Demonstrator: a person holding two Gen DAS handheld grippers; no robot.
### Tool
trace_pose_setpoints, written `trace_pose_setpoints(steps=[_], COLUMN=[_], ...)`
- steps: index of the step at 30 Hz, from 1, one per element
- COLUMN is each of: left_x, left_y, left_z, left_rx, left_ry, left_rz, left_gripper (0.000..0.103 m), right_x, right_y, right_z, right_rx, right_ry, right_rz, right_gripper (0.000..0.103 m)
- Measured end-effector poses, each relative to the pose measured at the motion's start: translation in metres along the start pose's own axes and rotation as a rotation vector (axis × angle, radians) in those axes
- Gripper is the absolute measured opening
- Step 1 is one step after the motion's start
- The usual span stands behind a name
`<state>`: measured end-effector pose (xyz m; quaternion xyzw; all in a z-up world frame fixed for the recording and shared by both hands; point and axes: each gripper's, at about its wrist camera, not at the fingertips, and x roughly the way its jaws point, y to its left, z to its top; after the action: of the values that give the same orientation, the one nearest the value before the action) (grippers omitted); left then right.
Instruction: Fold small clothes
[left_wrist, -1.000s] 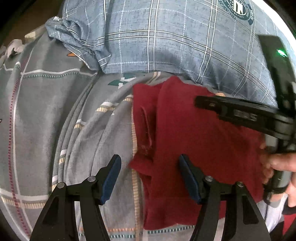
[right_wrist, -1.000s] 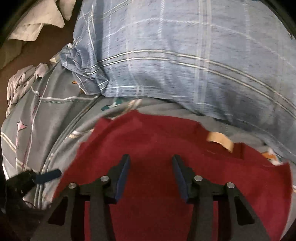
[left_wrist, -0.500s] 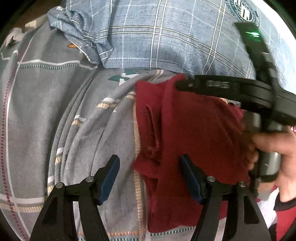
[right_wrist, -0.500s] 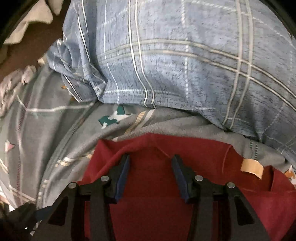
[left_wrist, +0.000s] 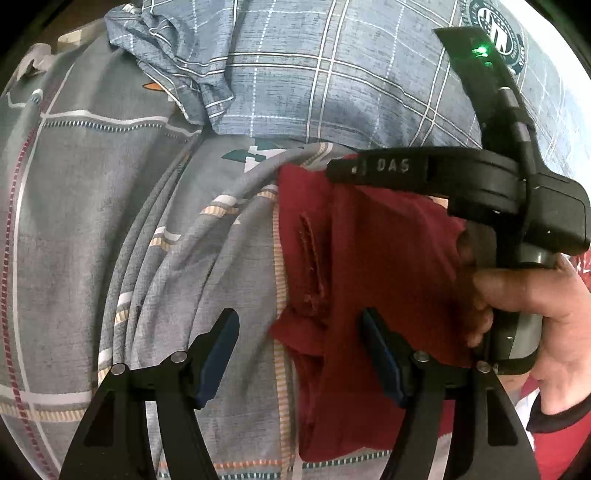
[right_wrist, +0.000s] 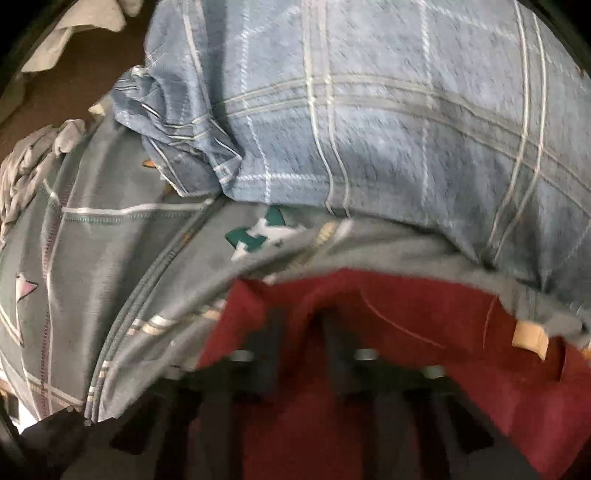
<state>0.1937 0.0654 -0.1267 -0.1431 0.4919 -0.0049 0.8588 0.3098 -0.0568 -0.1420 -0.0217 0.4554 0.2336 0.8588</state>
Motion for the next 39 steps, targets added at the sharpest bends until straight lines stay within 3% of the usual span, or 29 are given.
trace_pose_setpoints(steps=[7, 9, 12, 18, 22, 25, 39], left_x=[0.005, 0.005, 0.005, -0.005, -0.010, -0.011, -0.018], left_y=[-0.001, 0.000, 0.000, 0.007, 0.013, 0.014, 0.012], left_z=[0.001, 0.001, 0.002, 0.000, -0.002, -0.005, -0.011], left_rx=[-0.010, -0.016, -0.020, -0.047, -0.076, -0.087, -0.097], left_ry=[0.008, 0.011, 0.012, -0.011, -0.022, -0.019, -0.003], left_rz=[-0.004, -0.007, -0.010, -0.043, -0.074, -0.084, -0.099], left_gripper=[0.067, 0.068, 0.068, 0.068, 0.074, 0.079, 0.079], right_x=[0.016, 0.011, -0.003, -0.028, -0.043, -0.041, -0.045], right_y=[-0.002, 0.001, 0.006, 0.002, -0.008, -0.014, -0.016], right_z=[-0.006, -0.006, -0.007, -0.022, -0.033, -0.037, -0.041], right_rx=[-0.007, -0.009, -0.023, -0.030, -0.014, -0.004, 0.025], right_ry=[0.005, 0.009, 0.002, -0.034, -0.046, -0.031, -0.014], right_rz=[-0.001, 0.036, 0.075, 0.074, 0.067, 0.061, 0.031], right_gripper=[0.016, 0.034, 0.046, 0.053, 0.055, 0.063, 0.065])
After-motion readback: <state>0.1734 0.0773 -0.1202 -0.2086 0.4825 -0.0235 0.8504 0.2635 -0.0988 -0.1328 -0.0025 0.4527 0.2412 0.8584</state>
